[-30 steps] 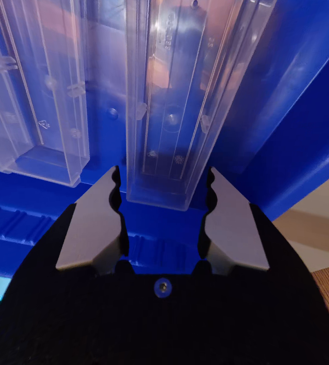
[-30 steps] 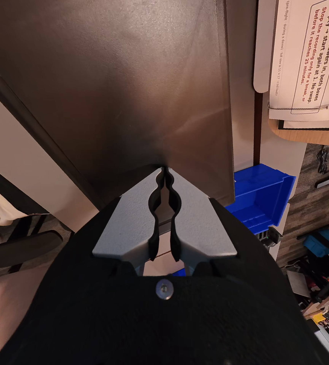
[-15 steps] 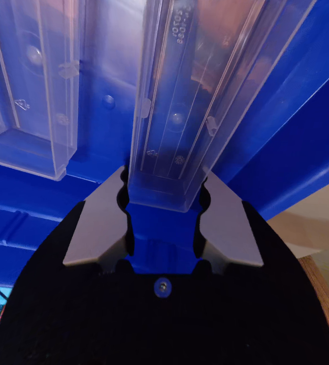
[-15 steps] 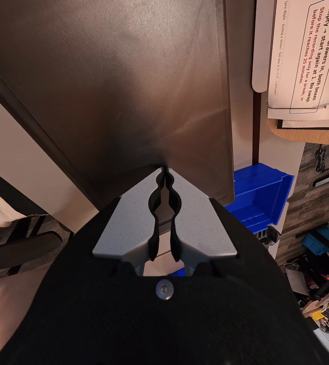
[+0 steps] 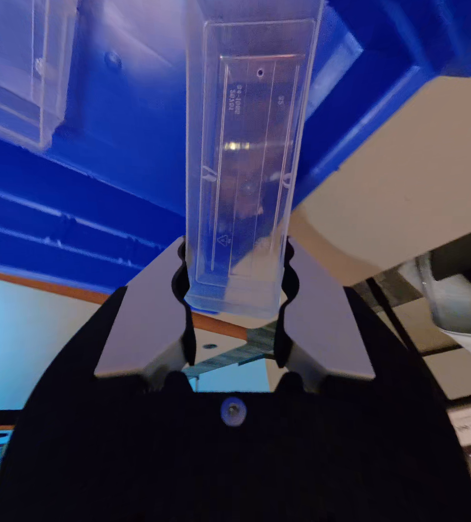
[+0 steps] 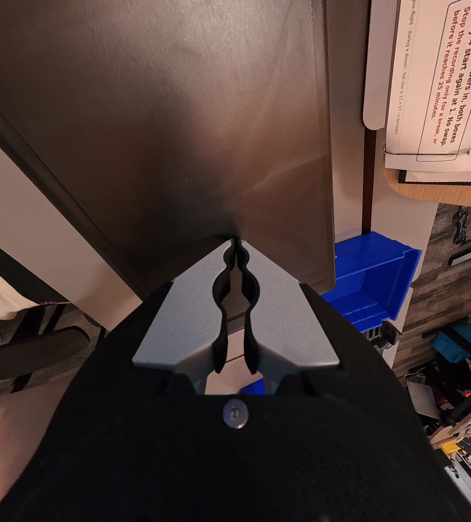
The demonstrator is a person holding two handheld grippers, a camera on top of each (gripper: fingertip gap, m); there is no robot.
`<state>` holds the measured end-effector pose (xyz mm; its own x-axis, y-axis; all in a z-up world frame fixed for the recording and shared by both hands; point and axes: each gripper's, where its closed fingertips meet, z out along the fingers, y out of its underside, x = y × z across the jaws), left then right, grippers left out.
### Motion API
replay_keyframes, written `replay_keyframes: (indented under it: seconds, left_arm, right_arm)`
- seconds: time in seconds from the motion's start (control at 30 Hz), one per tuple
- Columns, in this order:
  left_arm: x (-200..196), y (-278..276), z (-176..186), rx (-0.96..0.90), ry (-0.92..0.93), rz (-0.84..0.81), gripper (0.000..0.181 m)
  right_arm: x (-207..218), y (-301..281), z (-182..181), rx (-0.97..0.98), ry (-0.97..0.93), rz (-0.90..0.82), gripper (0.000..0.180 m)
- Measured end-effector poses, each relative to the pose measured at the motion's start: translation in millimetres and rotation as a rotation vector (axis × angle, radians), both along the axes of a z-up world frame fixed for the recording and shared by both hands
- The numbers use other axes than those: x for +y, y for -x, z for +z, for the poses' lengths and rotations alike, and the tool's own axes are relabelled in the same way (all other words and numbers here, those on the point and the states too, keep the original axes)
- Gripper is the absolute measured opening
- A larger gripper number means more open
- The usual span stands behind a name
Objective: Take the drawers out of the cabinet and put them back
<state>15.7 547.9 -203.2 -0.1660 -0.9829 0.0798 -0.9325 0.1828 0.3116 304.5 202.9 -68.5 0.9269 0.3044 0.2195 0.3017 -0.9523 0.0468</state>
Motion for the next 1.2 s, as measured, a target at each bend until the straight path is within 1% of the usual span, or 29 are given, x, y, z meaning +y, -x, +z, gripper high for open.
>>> replay_keyframes:
  seconds: [0.1, 0.3, 0.43, 0.57, 0.7, 0.77, 0.83, 0.93, 1.1, 1.2]
  left_arm:
    - [-16, 6, 33, 0.005, 0.017, 0.068, 0.063]
    - [-52, 21, 86, 0.006, 0.019, 0.098, 0.063]
    - [-98, 28, 115, -0.039, 0.095, 0.113, 0.063]
    - [-150, 49, 130, -0.029, 0.136, 0.151, 0.063]
    - [-211, 61, 126, -0.076, 0.181, 0.193, 0.063]
    - [-231, 60, 117, -0.112, 0.129, 0.239, 0.063]
    - [-261, 61, 109, -0.105, 0.138, 0.272, 0.063]
    - [-299, 53, 90, -0.097, 0.121, 0.267, 0.063]
    - [-350, 18, 53, -0.139, 0.127, 0.280, 0.063]
    - [-361, -5, 39, -0.212, 0.089, 0.288, 0.063]
  right_arm:
    - [0, 0, 0, 0.024, -0.004, -0.002, 0.000]
    - [0, 0, 0, 0.048, -0.012, -0.008, 0.000]
    - [0, 0, 0, 0.025, 0.003, -0.005, 0.000]
    - [0, 0, 0, 0.002, 0.030, 0.001, 0.000]
    - [0, 0, 0, -0.001, 0.045, 0.000, 0.000]
    - [0, 0, 0, 0.003, 0.043, 0.000, 0.000]
    - [0, 0, 0, 0.011, 0.041, 0.000, 0.000]
    - [0, 0, 0, 0.031, 0.037, -0.001, 0.000]
    - [0, 0, 0, 0.046, 0.046, -0.006, 0.000]
    - [0, 0, 0, 0.031, 0.061, 0.005, 0.000]
